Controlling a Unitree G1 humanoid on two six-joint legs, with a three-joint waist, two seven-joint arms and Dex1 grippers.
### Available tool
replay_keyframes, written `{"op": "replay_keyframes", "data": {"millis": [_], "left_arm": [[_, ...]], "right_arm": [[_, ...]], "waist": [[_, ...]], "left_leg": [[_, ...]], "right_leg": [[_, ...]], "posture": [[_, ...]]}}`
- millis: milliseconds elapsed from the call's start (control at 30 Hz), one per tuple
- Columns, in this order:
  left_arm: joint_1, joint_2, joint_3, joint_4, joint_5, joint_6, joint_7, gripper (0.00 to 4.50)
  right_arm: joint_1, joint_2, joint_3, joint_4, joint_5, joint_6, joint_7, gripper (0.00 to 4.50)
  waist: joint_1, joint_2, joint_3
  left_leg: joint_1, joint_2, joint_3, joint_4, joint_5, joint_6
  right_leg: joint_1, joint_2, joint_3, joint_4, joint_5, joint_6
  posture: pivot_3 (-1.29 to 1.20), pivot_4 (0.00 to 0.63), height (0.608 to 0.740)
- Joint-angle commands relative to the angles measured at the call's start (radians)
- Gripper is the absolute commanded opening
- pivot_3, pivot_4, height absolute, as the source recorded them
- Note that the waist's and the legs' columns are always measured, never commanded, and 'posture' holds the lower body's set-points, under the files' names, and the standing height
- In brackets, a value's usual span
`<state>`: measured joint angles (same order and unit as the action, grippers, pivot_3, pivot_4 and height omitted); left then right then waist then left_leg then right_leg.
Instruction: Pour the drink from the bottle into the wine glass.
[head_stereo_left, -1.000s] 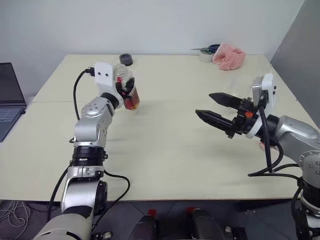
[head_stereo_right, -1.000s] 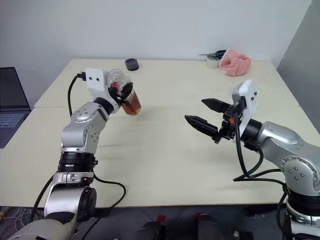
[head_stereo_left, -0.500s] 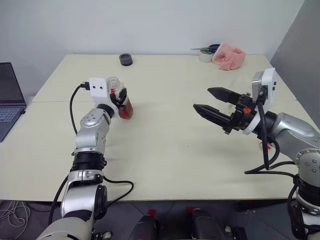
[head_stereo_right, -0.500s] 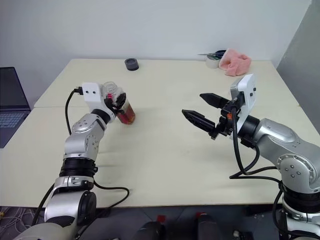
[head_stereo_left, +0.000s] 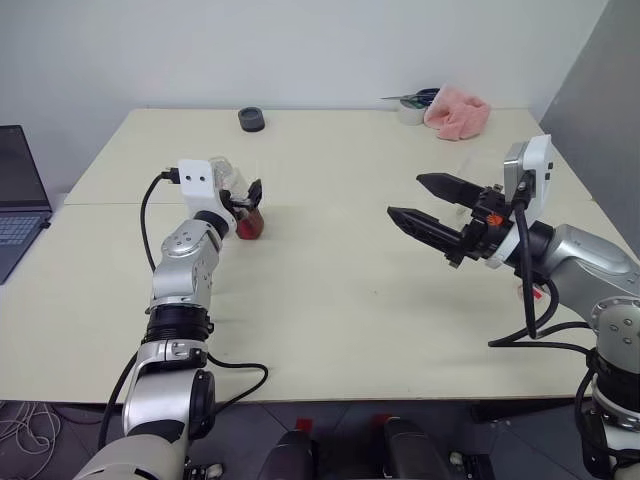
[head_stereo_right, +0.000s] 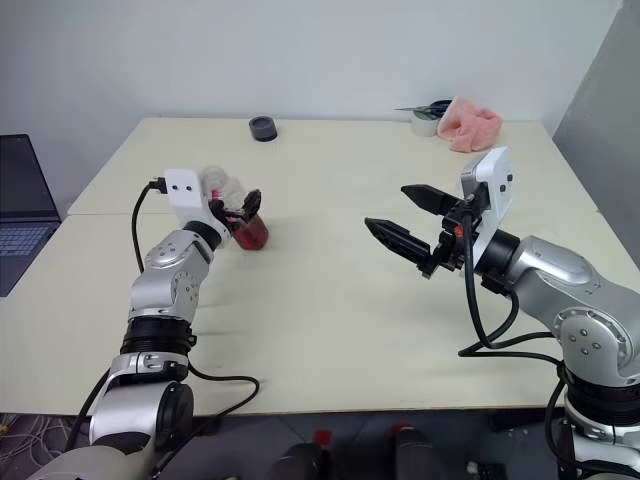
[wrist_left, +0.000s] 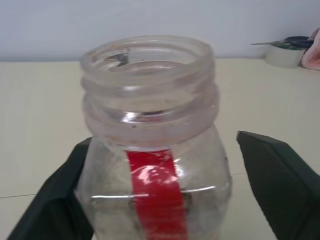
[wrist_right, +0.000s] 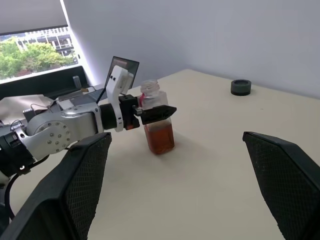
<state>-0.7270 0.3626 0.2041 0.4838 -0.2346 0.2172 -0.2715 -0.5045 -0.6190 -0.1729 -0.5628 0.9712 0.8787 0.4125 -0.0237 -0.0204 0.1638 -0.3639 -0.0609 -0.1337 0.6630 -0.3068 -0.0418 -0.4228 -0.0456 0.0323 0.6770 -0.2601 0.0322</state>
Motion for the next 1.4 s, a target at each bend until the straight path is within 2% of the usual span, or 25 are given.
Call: {"op": "replay_keyframes", "data": {"millis": [33, 400, 633, 800, 900, 1033, 1133, 1233, 1400], "left_arm": [[0.006, 0.004, 0.019, -0.035, -0.005, -0.009, 0.006, 4.46], [0.126, -0.01, 0.025, -0.192, -0.018, 0.075, 0.055, 4.46], [0.297, -0.028, 0.027, -0.411, -0.044, 0.207, 0.085, 4.46], [0.461, 0.0, -0.008, -0.641, -0.065, 0.361, 0.049, 4.46], [0.521, 0.084, -0.067, -0.767, -0.104, 0.435, -0.079, 4.46], [0.491, 0.203, -0.106, -0.898, -0.271, 0.536, -0.312, 4.46], [0.412, 0.289, -0.123, -0.9, -0.328, 0.563, -0.437, 4.46], [0.317, 0.308, -0.111, -0.844, -0.344, 0.565, -0.459, 4.46], [0.212, 0.283, -0.127, -0.787, -0.335, 0.544, -0.451, 4.46]], "right_arm": [[-0.016, 0.005, -0.009, -0.015, 0.0, -0.026, 0.0, 4.5], [-0.002, 0.017, 0.002, -0.015, -0.024, -0.034, 0.002, 4.5], [0.034, 0.022, -0.001, -0.032, -0.025, -0.036, -0.014, 4.5], [0.175, 0.039, 0.002, -0.103, -0.022, -0.023, -0.062, 4.5], [0.287, 0.03, 0.005, -0.116, -0.087, -0.039, -0.094, 4.5], [0.36, 0.014, 0.062, -0.002, -0.371, -0.12, -0.212, 4.5], [0.345, 0.044, 0.058, 0.105, -0.497, -0.185, -0.277, 4.5], [0.301, 0.079, 0.061, 0.196, -0.572, -0.251, -0.292, 4.5], [0.225, 0.148, 0.076, 0.339, -0.656, -0.342, -0.287, 4.5]], "waist": [[0.0, 0.0, 0.0], [-0.001, 0.0, 0.0], [-0.002, 0.0, 0.0], [0.0, -0.001, -0.001], [0.0, -0.001, -0.001], [0.001, -0.002, -0.001], [-0.002, -0.002, -0.001], [-0.007, -0.001, -0.001], [-0.01, -0.001, -0.001]], "left_leg": [[0.0, 0.0, 0.0, 0.0, 0.0, 0.0], [0.0, 0.0, 0.0, 0.0, 0.0, 0.0], [0.0, 0.0, 0.0, 0.0, 0.0, 0.0], [0.0, 0.0, 0.0, 0.0, 0.0, 0.0], [0.0, 0.0, 0.0, 0.0, 0.0, 0.0], [0.001, 0.0, 0.0, 0.0, 0.0, 0.0], [0.002, 0.001, 0.001, 0.0, 0.0, 0.0], [0.003, 0.002, 0.001, -0.001, 0.0, 0.0], [0.004, 0.004, 0.003, -0.001, 0.0, 0.0]], "right_leg": [[0.0, 0.0, 0.0, 0.0, 0.0, 0.0], [0.0, 0.0, 0.0, 0.0, 0.0, 0.0], [0.0, 0.0, 0.0, 0.0, 0.0, 0.0], [0.0, 0.0, 0.0, 0.0, 0.0, 0.0], [0.0, 0.0, 0.0, 0.0, 0.0, 0.0], [0.001, 0.0, 0.0, 0.001, 0.0, 0.0], [0.002, 0.002, 0.001, 0.001, 0.0, 0.0], [0.001, 0.005, 0.002, 0.001, 0.0, 0.0], [0.001, 0.006, 0.003, 0.002, 0.0, 0.0]], "posture": [[0.0, 0.15, 0.74], [0.0, 0.15, 0.74], [0.0, 0.15, 0.74], [0.0, 0.15, 0.74], [0.0, 0.15, 0.74], [0.0, 0.15, 0.74], [0.0, 0.15, 0.74], [0.0, 0.15, 0.74], [0.0, 0.15, 0.74]]}}
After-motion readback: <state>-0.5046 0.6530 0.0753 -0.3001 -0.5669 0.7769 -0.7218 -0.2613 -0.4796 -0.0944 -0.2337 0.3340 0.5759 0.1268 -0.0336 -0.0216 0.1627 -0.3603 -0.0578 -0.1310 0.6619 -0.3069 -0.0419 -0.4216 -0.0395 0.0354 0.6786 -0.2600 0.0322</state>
